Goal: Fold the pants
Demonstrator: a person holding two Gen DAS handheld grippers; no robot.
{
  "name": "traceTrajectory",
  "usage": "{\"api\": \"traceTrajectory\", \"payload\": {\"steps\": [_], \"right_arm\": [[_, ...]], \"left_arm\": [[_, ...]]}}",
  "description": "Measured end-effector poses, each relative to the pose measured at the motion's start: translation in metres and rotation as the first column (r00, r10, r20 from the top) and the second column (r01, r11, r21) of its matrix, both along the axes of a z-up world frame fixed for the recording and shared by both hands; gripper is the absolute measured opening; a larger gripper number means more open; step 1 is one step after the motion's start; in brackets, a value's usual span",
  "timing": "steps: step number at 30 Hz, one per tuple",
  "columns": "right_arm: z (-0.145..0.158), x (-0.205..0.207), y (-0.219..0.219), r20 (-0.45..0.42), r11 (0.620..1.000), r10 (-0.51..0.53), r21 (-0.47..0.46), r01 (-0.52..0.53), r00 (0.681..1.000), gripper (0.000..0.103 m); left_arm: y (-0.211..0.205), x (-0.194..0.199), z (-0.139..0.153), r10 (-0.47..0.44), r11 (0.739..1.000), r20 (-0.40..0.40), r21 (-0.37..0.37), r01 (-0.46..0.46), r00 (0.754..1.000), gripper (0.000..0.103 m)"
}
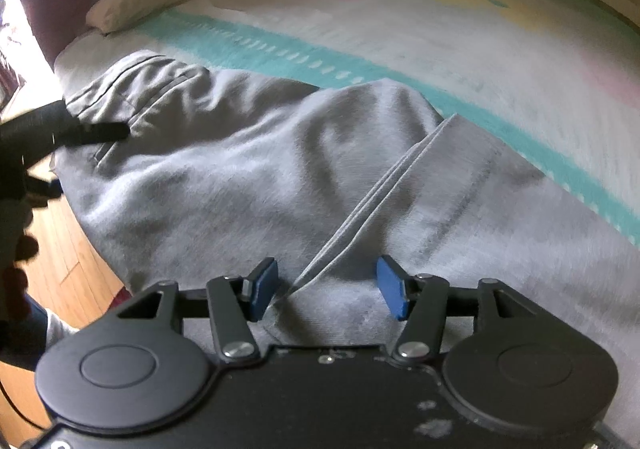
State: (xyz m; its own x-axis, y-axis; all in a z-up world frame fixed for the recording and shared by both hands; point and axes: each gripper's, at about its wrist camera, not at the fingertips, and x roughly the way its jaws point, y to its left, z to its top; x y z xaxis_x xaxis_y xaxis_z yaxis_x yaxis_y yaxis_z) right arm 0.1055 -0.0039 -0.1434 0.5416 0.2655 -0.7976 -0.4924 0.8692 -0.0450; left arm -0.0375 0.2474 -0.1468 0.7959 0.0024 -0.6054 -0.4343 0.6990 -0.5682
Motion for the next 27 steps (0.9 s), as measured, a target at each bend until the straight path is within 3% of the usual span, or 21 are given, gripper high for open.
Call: {"api": "traceTrajectory", "payload": {"steps": [10, 13, 15, 18, 20, 21, 23, 26, 27], "right_arm": [[0.001, 0.001, -0.004, -0.009, 1.000, -0.008, 0.025, 0.008, 1.000, 0.059], [0.001, 0.001, -0.005, -0.011, 0.999, -0.007, 0.031, 0.008, 1.000, 0.059], [0.002, 0.001, -0.006, -0.013, 0.999, -0.008, 0.037, 0.009, 1.000, 0.059], [0.003, 0.000, -0.009, -0.017, 0.999, -0.008, 0.050, 0.009, 1.000, 0.059], [0.003, 0.001, -0.009, -0.018, 0.998, -0.011, 0.058, 0.012, 1.000, 0.059], [0.004, 0.001, -0.009, -0.017, 0.998, -0.012, 0.063, 0.013, 1.000, 0.058], [0.008, 0.003, -0.012, -0.011, 0.996, -0.024, 0.091, 0.024, 1.000, 0.054], [0.016, 0.008, -0.020, 0.004, 0.984, -0.070, 0.165, 0.069, 0.998, 0.033], [0.018, 0.011, -0.022, -0.001, 0.981, -0.078, 0.180, 0.077, 0.997, 0.016]], "left_arm": [[0.011, 0.027, -0.001, -0.050, 0.998, 0.094, -0.030, 0.053, 0.994, 0.103], [0.013, 0.032, -0.007, -0.067, 0.996, 0.072, -0.047, 0.070, 0.995, 0.102], [0.017, 0.031, -0.013, -0.040, 0.993, 0.089, -0.107, 0.050, 0.995, 0.102], [0.031, 0.028, -0.023, 0.028, 0.966, 0.100, -0.258, -0.001, 0.995, 0.100], [0.038, 0.028, -0.024, 0.037, 0.956, 0.084, -0.294, -0.010, 0.996, 0.077], [0.040, 0.027, -0.024, 0.037, 0.956, 0.075, -0.294, -0.014, 0.996, 0.072], [0.038, 0.024, -0.022, 0.059, 0.970, 0.037, -0.239, -0.048, 0.998, 0.023], [0.035, 0.016, -0.015, 0.071, 0.983, 0.038, -0.175, -0.063, 0.997, 0.015], [0.032, 0.015, -0.008, 0.066, 0.987, 0.050, -0.147, -0.058, 0.997, 0.014]]}}
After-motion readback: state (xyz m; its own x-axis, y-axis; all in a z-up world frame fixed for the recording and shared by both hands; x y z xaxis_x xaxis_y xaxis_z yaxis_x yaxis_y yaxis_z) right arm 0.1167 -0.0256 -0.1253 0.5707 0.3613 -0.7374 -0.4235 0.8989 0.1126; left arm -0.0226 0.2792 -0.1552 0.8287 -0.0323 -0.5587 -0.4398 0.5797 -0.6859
